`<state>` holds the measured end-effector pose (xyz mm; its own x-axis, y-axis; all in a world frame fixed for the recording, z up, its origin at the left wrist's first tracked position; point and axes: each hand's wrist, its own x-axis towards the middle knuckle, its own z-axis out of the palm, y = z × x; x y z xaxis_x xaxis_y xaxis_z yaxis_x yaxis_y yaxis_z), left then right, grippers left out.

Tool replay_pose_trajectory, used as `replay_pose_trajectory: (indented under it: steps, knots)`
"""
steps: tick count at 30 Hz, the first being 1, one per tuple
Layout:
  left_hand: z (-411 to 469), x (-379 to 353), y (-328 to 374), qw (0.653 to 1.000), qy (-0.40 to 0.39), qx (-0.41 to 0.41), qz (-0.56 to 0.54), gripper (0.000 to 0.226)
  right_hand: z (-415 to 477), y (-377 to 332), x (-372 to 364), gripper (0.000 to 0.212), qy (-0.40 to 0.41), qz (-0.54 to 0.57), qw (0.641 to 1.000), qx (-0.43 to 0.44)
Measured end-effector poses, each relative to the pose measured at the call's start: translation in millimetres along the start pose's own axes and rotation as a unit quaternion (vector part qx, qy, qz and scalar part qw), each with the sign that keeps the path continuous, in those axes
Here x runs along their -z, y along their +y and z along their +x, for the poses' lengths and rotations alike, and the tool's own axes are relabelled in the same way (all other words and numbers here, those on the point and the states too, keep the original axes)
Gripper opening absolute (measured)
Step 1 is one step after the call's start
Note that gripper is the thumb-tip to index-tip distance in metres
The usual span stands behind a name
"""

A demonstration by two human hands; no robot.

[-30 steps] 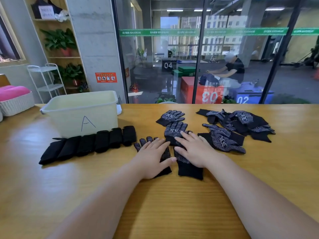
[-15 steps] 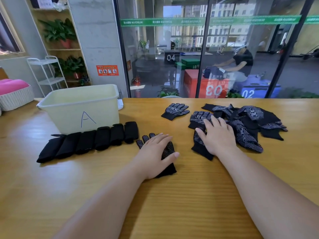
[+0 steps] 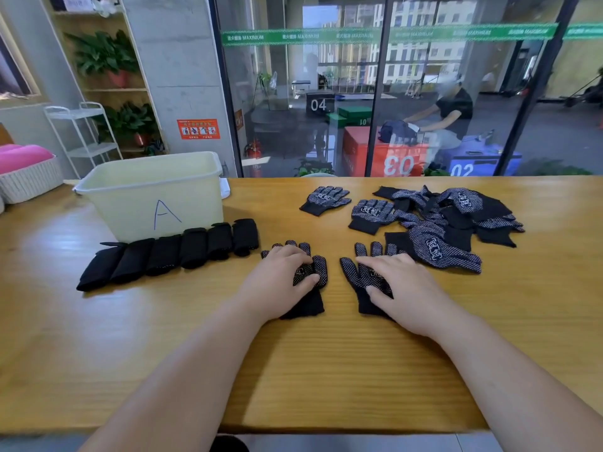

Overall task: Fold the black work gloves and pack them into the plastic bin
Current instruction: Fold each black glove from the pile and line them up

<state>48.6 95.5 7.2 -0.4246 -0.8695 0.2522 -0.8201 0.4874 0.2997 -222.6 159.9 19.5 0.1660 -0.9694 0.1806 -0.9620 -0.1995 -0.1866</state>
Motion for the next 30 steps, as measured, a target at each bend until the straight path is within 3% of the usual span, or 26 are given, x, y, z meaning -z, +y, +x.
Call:
replay_pose_trajectory:
  steps: [6,9,13,16,18,21,24,27,30]
  knots:
    - [-7,6,2,1.0,-0.025,-0.002,0.017,0.069,-5,-2,0,0.064,0.004,-0.003,1.0,0.0]
    - [-15,4,3,0.995,-0.077,0.016,0.055,0.079,-4,-3,-10,0.076,-0.061,-0.016,0.998,0.003]
    - [-26,3,0,0.99,-0.124,-0.002,0.069,0.076,-9,-10,-10,0.071,-0.109,0.016,0.991,0.074]
    - [-32,3,-4,0.997,-0.08,0.002,0.016,0.071,-5,-6,-8,0.061,-0.051,0.077,0.993,0.071]
    - [-32,5,-4,0.999,-0.023,0.015,-0.017,0.066,0,8,-10,0.058,0.013,0.03,0.999,0.006]
    - [-31,7,-1,0.999,-0.021,0.039,-0.002,0.063,7,33,-11,0.065,-0.019,-0.038,0.992,-0.115]
    - [-27,4,0,0.997,-0.05,0.057,0.008,0.064,12,44,-12,0.066,-0.031,-0.035,0.986,-0.158]
    - [-26,1,-4,0.998,-0.016,0.052,-0.044,0.06,16,34,-8,0.064,0.027,-0.039,0.989,-0.139]
    - [-28,1,-7,0.994,0.043,0.037,-0.088,0.05,13,1,-7,0.067,0.053,-0.007,0.998,-0.04]
